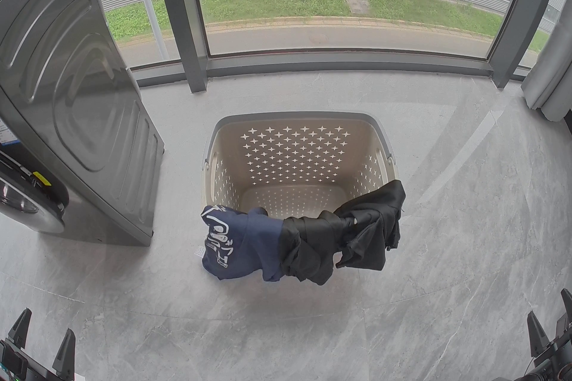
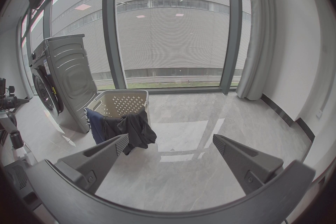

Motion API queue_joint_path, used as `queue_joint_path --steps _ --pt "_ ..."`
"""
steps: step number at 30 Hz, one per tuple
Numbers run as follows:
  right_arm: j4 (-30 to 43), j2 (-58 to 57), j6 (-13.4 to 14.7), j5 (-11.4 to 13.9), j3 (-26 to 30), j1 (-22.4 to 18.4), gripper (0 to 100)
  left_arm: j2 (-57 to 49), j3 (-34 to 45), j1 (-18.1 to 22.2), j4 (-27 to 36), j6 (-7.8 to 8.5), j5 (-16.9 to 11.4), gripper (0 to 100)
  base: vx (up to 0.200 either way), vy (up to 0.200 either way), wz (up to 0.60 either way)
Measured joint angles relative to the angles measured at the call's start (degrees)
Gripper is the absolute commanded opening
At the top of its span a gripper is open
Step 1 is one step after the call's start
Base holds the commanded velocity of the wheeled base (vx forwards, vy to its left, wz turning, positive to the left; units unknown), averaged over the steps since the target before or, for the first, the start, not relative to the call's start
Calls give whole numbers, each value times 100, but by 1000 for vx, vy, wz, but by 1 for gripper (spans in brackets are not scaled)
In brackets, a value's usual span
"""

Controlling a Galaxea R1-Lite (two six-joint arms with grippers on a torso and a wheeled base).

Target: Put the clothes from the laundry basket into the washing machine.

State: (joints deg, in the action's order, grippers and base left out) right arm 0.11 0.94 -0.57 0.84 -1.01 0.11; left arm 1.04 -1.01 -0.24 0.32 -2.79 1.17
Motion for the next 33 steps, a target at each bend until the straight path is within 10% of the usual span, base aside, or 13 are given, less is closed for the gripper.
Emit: queue_joint_path --steps 10,33 --pt "-4 0 -2 5 0 7 100 -2 0 -6 6 0 5 100 -20 0 0" --pt "-4 -1 0 2 0 2 100 -2 0 -2 1 1 5 100 0 200 0"
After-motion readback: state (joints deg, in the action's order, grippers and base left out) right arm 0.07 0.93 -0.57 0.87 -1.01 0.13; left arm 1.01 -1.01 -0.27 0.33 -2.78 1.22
